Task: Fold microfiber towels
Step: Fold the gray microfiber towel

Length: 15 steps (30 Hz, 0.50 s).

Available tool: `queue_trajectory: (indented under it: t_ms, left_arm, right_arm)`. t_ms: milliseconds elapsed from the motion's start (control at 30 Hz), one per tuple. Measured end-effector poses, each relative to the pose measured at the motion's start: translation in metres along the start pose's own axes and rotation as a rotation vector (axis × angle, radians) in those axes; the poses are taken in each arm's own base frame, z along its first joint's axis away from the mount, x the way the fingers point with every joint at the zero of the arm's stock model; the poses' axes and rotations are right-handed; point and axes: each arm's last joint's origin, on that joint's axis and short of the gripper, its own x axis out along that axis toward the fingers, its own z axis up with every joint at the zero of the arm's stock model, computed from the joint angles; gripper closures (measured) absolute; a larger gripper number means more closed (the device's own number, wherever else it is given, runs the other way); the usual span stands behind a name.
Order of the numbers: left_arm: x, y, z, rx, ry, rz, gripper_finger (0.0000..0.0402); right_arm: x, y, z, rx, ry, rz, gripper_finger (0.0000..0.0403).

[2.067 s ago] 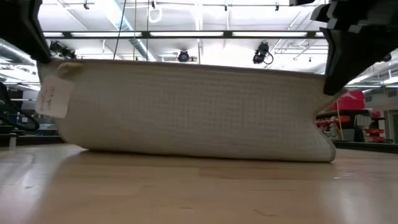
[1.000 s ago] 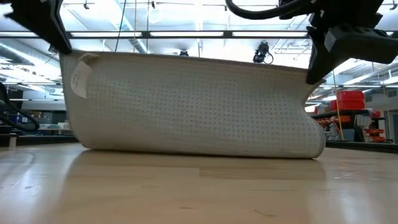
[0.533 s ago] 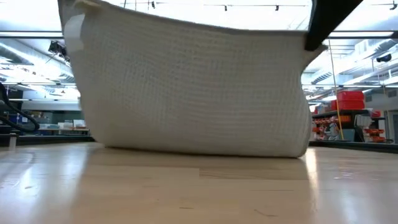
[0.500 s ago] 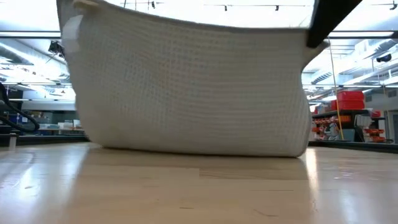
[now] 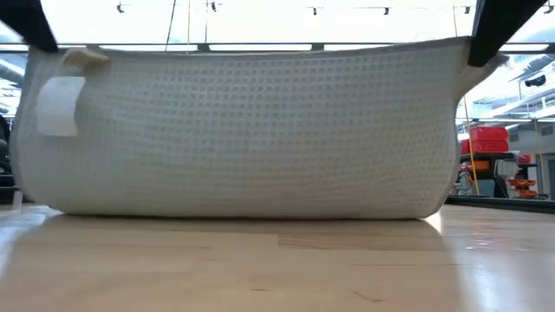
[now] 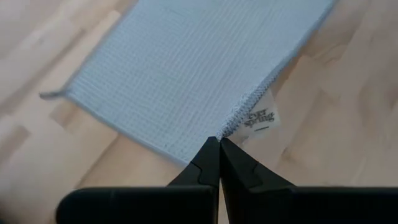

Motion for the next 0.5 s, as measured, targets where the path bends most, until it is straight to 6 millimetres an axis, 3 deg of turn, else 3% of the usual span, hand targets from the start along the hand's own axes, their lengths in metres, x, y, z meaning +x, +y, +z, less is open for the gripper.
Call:
queue_trajectory:
  t_ms: [500]
  left_arm:
    - [0.012,0.006,0.007,-0.074,-0.005,0.059,0.0399]
  right_arm:
    - [0.014,-0.011,0.018,-0.009,0.023,-0.032,0.0403]
